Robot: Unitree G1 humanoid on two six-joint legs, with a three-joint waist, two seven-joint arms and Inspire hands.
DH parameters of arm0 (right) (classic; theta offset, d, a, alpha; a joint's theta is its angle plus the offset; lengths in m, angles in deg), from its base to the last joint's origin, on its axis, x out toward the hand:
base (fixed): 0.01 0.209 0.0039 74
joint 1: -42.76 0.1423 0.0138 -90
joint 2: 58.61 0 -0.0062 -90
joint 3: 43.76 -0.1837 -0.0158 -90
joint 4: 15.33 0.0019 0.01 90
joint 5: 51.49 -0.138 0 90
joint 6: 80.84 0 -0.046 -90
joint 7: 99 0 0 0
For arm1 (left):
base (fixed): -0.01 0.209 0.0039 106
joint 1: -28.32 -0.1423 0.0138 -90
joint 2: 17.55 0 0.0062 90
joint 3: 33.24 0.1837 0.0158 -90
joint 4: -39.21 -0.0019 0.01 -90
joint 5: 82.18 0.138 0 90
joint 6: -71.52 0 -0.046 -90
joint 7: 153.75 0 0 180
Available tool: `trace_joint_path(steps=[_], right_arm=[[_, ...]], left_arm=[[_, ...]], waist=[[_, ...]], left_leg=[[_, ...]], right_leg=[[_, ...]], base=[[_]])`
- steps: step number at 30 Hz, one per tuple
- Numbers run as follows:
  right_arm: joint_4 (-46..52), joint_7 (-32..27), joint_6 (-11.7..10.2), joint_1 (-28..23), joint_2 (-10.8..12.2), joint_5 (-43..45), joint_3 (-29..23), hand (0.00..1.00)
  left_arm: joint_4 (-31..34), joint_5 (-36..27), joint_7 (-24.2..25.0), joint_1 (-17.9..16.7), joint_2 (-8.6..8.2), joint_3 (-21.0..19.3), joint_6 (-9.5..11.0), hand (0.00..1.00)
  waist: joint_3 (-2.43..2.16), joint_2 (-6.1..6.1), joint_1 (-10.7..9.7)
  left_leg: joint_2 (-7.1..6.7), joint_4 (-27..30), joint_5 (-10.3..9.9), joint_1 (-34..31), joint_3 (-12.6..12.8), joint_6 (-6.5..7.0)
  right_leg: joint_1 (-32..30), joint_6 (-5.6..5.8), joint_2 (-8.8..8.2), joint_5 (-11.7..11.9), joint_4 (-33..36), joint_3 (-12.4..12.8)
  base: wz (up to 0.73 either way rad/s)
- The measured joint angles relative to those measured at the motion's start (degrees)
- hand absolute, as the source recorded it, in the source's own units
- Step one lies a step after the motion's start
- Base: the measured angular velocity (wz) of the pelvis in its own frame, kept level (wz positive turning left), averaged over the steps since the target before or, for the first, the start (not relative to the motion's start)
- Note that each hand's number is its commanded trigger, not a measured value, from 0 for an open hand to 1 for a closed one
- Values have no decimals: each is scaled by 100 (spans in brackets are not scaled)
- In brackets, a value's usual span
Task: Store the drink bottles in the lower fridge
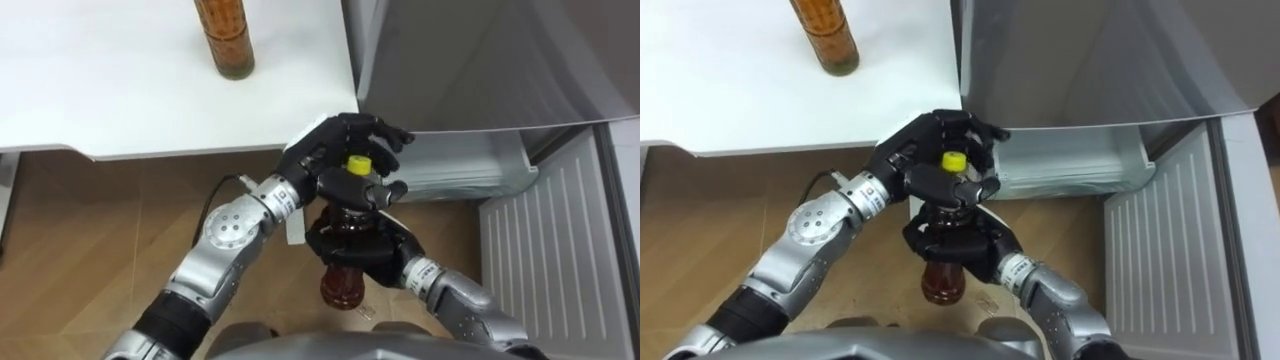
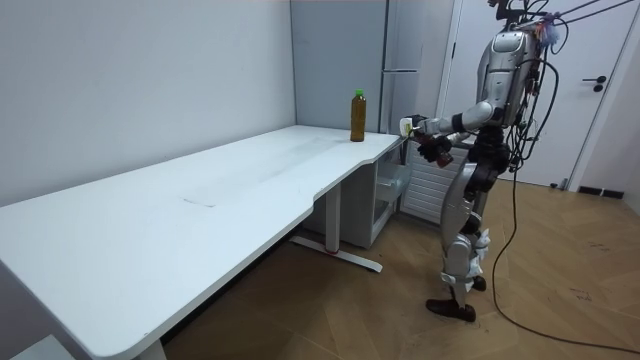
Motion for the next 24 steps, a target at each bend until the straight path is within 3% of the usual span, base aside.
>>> trace_joint_path(steps=[7,12,14,20,24], right_arm=[[-5,-137,206,-30,-31,-100,-41,100],[-242,-251,242,-19,-39,-127,-291,100],[-424,-324,244,-21,-57,-127,-457,100],[-573,-624,264,-28,-123,-195,-1042,100],[-578,-852,264,-31,-192,-463,-1120,100]], left_arm=[[-297,270,-9,-154,316,-55,75,0],[-707,610,15,-322,299,-104,619,0],[-833,741,14,-342,300,-113,731,0],[-1050,829,71,-368,298,-253,894,0],[-1158,828,71,-421,298,-269,960,0]], waist=[[-5,6,49],[-67,85,49],[-74,99,45],[-114,170,39],[-122,200,66]], left_leg=[[-23,-88,40,8,6,6],[-29,-185,43,140,31,1],[-32,-209,44,228,27,-2],[-28,-287,88,289,19,-46],[-35,-348,103,419,27,-58]], right_leg=[[0,6,-8,8,-87,-9],[75,6,-10,8,-92,-20],[134,6,-7,8,-123,-25],[232,0,4,11,-201,-82],[314,-10,4,3,-282,-77]], base=[[1],[-1],[0],[0],[-1]])
